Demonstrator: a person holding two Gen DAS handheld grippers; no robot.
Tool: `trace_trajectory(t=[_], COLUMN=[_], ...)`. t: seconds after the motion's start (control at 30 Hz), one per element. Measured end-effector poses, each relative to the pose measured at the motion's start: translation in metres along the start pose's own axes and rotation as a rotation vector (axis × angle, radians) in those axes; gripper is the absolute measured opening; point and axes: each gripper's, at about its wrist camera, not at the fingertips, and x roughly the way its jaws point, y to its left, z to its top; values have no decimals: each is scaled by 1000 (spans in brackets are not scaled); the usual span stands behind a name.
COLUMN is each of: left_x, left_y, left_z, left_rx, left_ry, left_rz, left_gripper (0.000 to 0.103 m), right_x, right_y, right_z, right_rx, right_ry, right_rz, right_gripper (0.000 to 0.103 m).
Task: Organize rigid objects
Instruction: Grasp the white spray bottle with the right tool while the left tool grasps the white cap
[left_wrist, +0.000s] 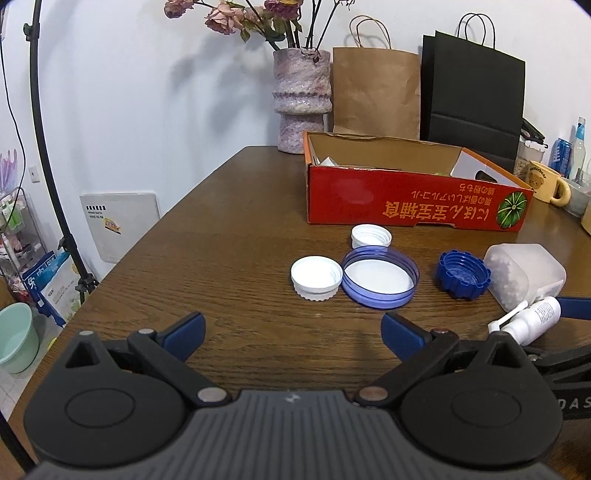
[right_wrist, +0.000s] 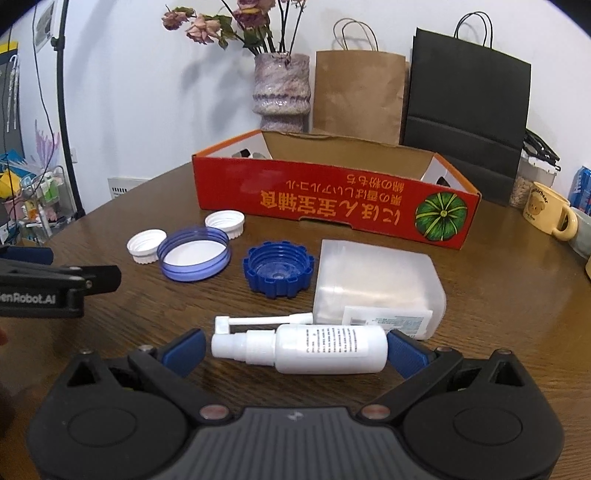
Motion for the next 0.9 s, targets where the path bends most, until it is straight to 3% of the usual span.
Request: trace_trajectory(t=[0.2,0.27,0.37,0.9], left_x=[1,1,1,11], left_y=[2,2,2,10], left_z=[0,0,0,11], left_rx=[-11,-14,-15,11], left_ry=[3,3,4,16], left_rz=[-10,-9,-10,25], left_gripper=[103,103,103,103], right_x=[11,11,10,-20], right_y=[1,0,1,4], right_z=[1,2,1,13], right_rx=[13,21,17,5], right_ry=[33,28,24,-105], right_rz=[-7,-3,-5,-4], right_gripper=[103,97,97,97])
